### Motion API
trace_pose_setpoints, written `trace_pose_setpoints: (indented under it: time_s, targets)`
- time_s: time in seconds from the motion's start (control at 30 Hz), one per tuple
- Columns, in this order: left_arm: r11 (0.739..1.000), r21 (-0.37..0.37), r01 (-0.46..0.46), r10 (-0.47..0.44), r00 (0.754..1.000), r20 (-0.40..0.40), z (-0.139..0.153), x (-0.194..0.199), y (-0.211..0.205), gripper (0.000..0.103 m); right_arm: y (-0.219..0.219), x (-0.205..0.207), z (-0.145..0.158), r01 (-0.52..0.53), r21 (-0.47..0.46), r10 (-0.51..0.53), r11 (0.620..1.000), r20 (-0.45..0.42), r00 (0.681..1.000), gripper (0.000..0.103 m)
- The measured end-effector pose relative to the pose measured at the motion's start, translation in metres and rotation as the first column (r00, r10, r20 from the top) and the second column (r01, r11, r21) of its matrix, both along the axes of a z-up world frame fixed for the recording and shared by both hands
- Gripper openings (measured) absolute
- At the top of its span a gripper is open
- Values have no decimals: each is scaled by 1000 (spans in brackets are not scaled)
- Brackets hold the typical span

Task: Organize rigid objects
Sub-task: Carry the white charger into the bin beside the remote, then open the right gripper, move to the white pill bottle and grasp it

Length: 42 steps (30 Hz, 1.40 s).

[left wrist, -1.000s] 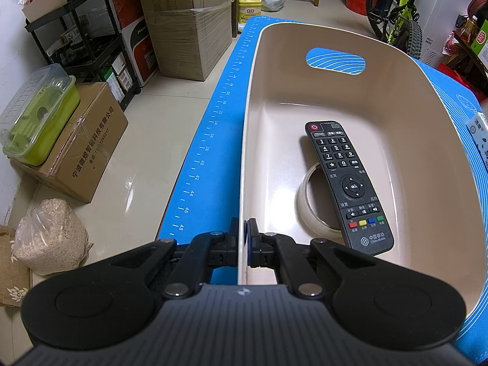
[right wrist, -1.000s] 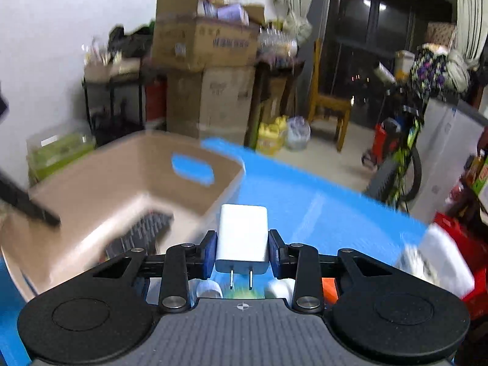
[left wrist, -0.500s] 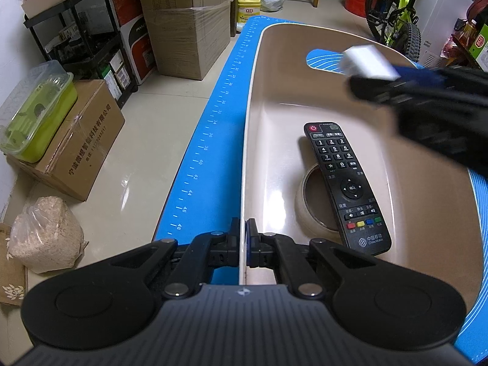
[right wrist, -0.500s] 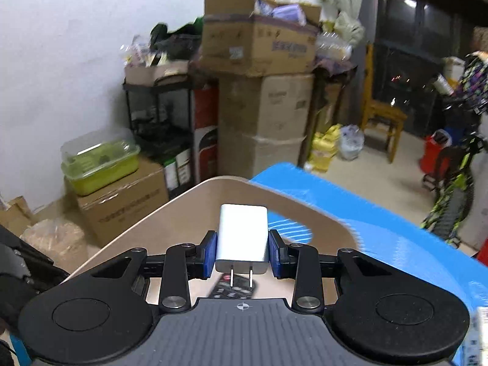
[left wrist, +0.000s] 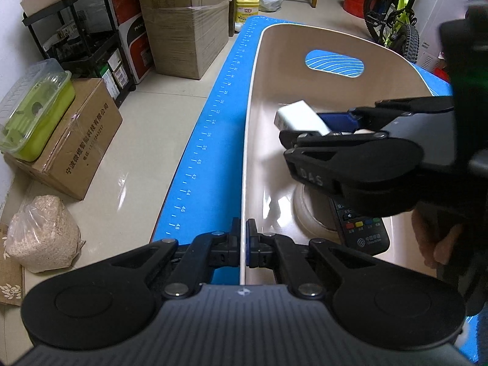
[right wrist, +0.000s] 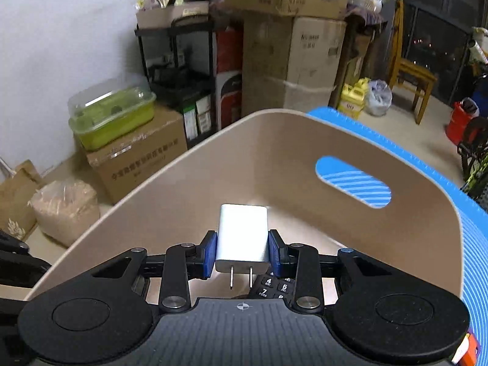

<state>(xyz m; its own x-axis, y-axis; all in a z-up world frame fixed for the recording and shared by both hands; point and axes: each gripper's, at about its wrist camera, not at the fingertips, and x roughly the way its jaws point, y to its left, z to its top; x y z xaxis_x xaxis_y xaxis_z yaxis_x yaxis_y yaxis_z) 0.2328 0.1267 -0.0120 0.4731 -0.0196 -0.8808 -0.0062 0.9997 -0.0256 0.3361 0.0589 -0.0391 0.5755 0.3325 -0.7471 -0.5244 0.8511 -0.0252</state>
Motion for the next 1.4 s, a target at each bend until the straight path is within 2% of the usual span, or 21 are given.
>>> trace_pose_setpoints:
  time_s: [0.17, 0.47, 0.53, 0.6, 0.73, 0.93, 1.03, 1.4]
  targets:
    - [1000, 1, -1, 1, 1000, 0, 0, 0, 0, 4, 6, 6, -14, 3, -53, -7, 999, -77, 997, 42]
    - [1000, 5, -2, 2, 1000, -1, -1, 1, -3, 4, 12, 7, -16, 3, -72, -10, 997, -104, 995, 42]
    - [1000, 4, -2, 2, 1000, -1, -1, 1, -1, 4, 10, 8, -15, 12, -69, -19, 998, -105, 994, 43]
    - [1000, 4, -2, 2, 1000, -1, -1, 1, -1, 4, 8, 8, -15, 17, -63, -24, 998, -108, 994, 50]
    - [1000, 5, -1, 1, 1000, -1, -1, 1, -1, 4, 4, 9, -13, 24, -52, -30, 998, -110, 993, 52]
    - [1000, 6, -1, 1, 1000, 0, -1, 1, -1, 4, -8, 5, -3, 38, -14, -39, 999, -93, 995, 54]
    - [1000, 6, -1, 1, 1000, -1, -1, 1, -1, 4, -16, 0, 8, 41, -5, -41, 999, -68, 997, 58]
    - [1000, 6, -1, 1, 1000, -1, -1, 1, -1, 4, -79, -29, 67, 93, 78, -99, 993, 71, 993, 66]
